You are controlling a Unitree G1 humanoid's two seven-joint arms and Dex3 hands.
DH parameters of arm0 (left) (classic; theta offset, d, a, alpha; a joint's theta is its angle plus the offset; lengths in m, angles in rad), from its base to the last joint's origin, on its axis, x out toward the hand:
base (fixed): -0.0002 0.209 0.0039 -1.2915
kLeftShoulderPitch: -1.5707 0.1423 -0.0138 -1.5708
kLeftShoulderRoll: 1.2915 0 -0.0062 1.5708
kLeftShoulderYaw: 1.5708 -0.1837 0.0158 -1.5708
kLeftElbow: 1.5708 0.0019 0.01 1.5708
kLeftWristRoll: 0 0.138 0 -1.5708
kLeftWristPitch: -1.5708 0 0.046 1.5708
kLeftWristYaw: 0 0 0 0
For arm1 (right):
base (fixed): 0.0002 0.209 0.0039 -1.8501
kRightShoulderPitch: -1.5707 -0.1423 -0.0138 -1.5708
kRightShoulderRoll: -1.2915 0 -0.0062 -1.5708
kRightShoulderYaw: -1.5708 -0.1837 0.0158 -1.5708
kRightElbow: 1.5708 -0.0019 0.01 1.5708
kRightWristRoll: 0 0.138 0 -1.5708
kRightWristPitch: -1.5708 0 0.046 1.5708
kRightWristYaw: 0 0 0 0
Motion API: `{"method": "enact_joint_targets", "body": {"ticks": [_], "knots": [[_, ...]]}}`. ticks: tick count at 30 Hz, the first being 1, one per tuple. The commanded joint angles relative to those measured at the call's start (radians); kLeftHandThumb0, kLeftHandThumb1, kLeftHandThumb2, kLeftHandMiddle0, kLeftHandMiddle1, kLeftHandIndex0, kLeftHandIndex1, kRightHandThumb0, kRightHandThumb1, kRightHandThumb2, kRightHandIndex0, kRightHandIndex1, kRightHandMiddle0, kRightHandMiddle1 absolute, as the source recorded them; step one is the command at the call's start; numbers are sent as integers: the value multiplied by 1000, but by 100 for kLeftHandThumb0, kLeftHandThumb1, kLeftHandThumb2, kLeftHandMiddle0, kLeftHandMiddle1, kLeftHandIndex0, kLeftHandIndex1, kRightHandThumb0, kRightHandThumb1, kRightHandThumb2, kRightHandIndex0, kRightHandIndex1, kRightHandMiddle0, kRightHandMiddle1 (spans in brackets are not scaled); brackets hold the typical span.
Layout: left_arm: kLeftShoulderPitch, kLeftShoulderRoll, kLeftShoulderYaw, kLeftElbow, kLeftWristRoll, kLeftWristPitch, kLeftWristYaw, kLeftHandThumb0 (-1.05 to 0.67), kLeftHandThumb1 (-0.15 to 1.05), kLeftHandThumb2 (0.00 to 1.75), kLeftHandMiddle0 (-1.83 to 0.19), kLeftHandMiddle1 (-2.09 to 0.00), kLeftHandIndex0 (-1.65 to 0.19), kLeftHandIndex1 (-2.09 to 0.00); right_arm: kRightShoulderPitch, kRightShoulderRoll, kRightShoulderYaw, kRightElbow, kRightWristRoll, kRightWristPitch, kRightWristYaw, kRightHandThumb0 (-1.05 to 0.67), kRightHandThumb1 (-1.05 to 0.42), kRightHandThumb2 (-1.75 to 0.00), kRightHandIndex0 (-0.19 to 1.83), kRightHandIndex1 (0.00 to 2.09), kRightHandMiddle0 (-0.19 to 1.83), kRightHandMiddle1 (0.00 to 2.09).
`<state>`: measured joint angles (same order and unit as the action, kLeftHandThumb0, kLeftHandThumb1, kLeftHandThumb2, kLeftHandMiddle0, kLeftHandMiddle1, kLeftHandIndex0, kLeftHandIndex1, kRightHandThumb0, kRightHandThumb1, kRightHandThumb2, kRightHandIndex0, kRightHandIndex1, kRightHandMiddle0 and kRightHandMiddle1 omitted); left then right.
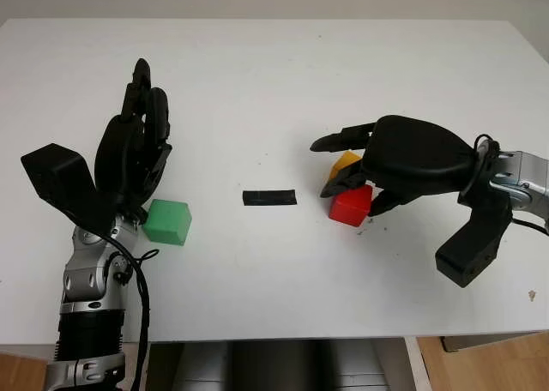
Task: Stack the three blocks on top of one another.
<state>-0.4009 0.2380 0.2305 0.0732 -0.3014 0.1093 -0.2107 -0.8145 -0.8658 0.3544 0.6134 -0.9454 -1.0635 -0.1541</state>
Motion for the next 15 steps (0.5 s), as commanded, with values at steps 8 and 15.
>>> {"method": "enact_joint_targets", "body": {"ticks": [8, 15], "knots": [[13, -1, 0, -18, 6, -3, 2, -77, 105, 55, 19, 0, 19, 0, -48, 72, -40, -9, 484, 110, 404, -32, -80, -7, 51, 5, 113, 21], [9, -3, -3, -19, 7, -3, 8, -77, 105, 55, 19, 0, 19, 0, -180, 189, -60, 5, 651, 258, 616, -30, -78, -5, 52, 6, 93, 67]]}}
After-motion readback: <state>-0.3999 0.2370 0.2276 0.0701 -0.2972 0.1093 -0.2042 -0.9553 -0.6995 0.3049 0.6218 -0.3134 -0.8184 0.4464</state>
